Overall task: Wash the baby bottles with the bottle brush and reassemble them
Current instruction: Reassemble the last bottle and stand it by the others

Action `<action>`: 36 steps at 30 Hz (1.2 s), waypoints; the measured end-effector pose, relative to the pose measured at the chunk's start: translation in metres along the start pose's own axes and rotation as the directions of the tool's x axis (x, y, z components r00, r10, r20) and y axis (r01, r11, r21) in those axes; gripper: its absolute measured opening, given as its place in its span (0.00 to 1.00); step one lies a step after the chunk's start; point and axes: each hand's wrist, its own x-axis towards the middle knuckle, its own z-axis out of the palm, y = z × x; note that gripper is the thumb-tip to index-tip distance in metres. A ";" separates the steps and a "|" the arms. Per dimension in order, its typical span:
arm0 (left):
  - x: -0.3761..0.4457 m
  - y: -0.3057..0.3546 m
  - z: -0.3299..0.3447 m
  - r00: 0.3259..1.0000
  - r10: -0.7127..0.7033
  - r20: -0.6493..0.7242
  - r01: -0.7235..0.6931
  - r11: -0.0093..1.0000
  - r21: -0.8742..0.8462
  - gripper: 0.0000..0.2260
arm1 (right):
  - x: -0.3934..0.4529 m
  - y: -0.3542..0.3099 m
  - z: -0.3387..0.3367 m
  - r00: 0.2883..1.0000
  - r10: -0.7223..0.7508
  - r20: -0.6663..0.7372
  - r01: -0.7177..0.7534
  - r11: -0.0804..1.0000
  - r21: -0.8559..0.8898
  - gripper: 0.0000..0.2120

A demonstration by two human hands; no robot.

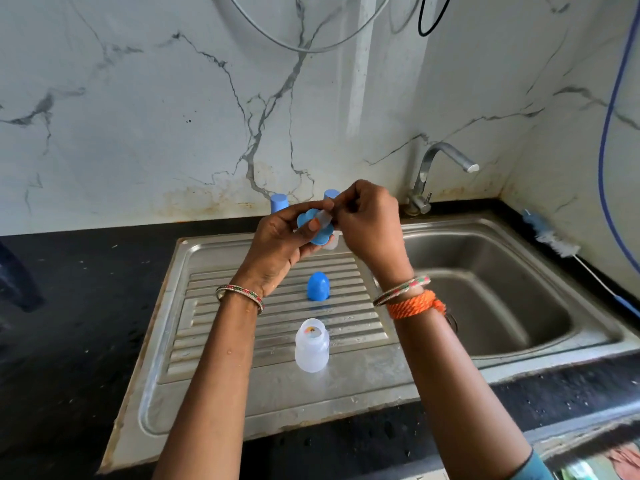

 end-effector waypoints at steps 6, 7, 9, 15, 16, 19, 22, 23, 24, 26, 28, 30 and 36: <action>0.006 -0.003 0.010 0.980 0.081 -0.184 -0.102 0.989 -0.107 0.31 | -0.029 -0.002 0.022 0.937 -0.292 -0.191 0.268 0.953 -0.139 0.10; 0.006 -0.002 0.013 0.978 0.098 -0.182 -0.121 0.986 -0.118 0.32 | -0.030 -0.001 0.024 0.927 -0.309 -0.211 0.287 0.949 -0.128 0.10; 0.006 0.001 0.015 0.980 0.110 -0.165 -0.137 0.978 -0.156 0.34 | -0.030 -0.001 0.022 0.926 -0.305 -0.222 0.297 0.952 -0.071 0.08; 0.002 0.011 0.007 0.996 0.075 -0.045 -0.080 0.987 -0.137 0.35 | -0.007 -0.006 -0.012 0.976 -0.150 0.161 0.115 0.972 0.207 0.11; 0.002 0.013 0.007 0.998 0.066 -0.023 -0.068 0.990 -0.125 0.35 | -0.004 -0.008 -0.017 0.970 -0.156 0.187 0.119 0.973 0.196 0.10; 0.001 0.021 0.008 0.995 0.023 0.101 -0.009 0.991 -0.137 0.33 | 0.000 -0.014 -0.027 0.970 -0.124 0.210 0.075 0.971 0.226 0.06; 0.001 0.021 0.008 0.994 0.001 0.112 0.015 0.990 -0.143 0.30 | -0.002 -0.016 -0.028 0.973 -0.115 0.200 0.079 0.980 0.181 0.05; 0.002 0.019 0.009 0.997 0.007 0.079 0.005 0.990 -0.144 0.28 | -0.003 -0.016 -0.026 0.979 -0.130 0.154 0.112 0.986 0.124 0.05; 0.004 0.018 0.010 0.999 0.014 0.047 -0.007 0.989 -0.145 0.27 | -0.005 -0.016 -0.022 0.984 -0.151 0.094 0.145 0.987 0.071 0.05; 0.006 0.015 0.014 1.000 0.025 -0.005 -0.026 0.988 -0.150 0.25 | -0.009 -0.013 -0.014 0.982 -0.186 -0.011 0.186 0.982 0.040 0.06; 0.006 0.015 0.019 0.998 0.037 -0.056 -0.045 0.986 -0.162 0.23 | -0.013 -0.010 -0.006 0.972 -0.214 -0.092 0.219 0.975 0.043 0.05; 0.006 0.016 0.024 0.995 0.044 -0.091 -0.058 0.985 -0.162 0.19 | -0.016 -0.007 0.001 0.949 -0.263 -0.172 0.268 0.963 0.005 0.04; 0.009 0.013 0.037 0.984 0.067 -0.167 -0.086 0.990 -0.111 0.13 | -0.018 0.000 0.004 0.838 -0.447 -0.314 0.405 0.894 -0.193 0.04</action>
